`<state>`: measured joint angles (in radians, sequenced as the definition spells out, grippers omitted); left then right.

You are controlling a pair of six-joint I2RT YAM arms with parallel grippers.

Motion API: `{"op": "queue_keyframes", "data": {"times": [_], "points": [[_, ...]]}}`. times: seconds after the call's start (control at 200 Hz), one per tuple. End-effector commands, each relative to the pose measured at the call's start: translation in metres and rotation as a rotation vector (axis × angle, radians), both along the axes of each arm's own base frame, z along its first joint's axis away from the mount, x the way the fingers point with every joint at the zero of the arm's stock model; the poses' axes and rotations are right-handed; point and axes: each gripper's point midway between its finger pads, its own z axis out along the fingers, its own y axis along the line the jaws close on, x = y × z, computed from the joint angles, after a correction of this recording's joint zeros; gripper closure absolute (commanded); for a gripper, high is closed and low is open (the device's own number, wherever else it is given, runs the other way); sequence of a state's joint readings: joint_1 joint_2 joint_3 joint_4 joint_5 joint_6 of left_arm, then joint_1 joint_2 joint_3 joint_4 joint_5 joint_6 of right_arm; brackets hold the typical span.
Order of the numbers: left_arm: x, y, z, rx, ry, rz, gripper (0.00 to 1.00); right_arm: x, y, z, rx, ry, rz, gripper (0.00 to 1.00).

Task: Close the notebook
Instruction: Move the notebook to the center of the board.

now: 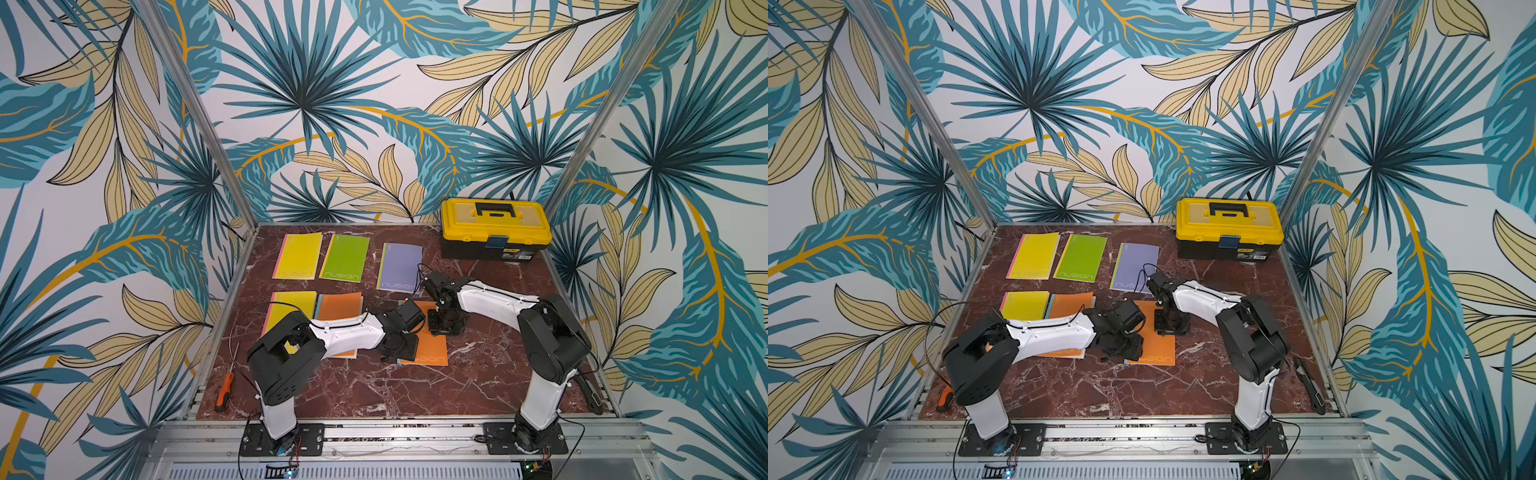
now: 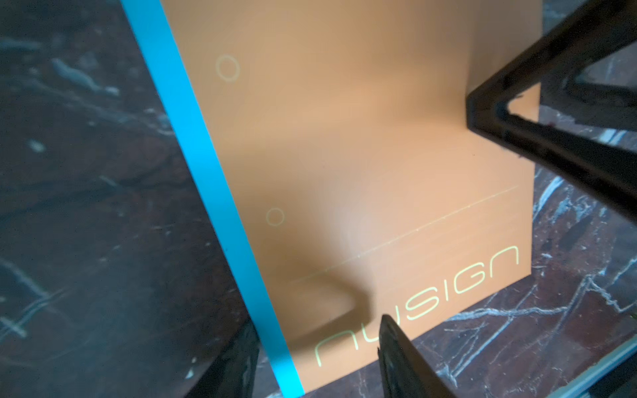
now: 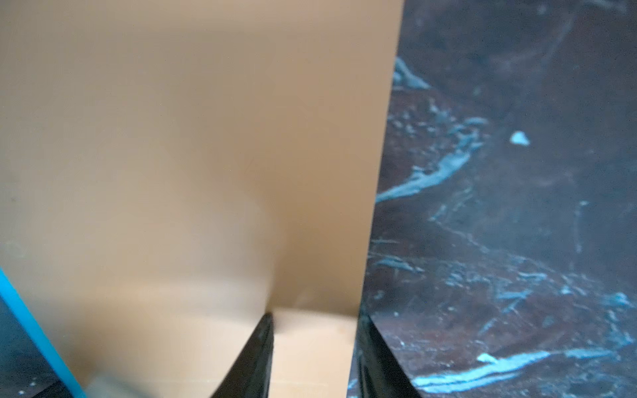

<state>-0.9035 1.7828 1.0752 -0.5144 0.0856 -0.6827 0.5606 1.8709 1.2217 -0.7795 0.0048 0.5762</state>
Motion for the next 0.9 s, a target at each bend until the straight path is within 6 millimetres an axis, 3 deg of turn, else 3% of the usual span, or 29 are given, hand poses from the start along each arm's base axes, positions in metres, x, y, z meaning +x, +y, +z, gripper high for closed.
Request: {"op": "queue_keyframes", "data": {"times": [0.0, 0.175, 0.461, 0.891], "points": [[0.008, 0.010, 0.003, -0.016, -0.025, 0.025, 0.43, -0.008, 0.025, -0.012, 0.038, 0.047, 0.019, 0.61], [0.008, 0.031, 0.007, -0.004, -0.031, 0.052, 0.43, -0.004, 0.044, -0.014, 0.054, 0.050, 0.045, 0.61], [0.007, 0.031, 0.013, -0.019, -0.036, 0.037, 0.42, 0.002, 0.047, -0.009, 0.049, 0.027, 0.051, 0.60], [0.020, 0.044, 0.057, 0.048, -0.135, 0.032, 0.36, 0.035, 0.038, 0.050, 0.053, -0.120, 0.056, 0.53]]}}
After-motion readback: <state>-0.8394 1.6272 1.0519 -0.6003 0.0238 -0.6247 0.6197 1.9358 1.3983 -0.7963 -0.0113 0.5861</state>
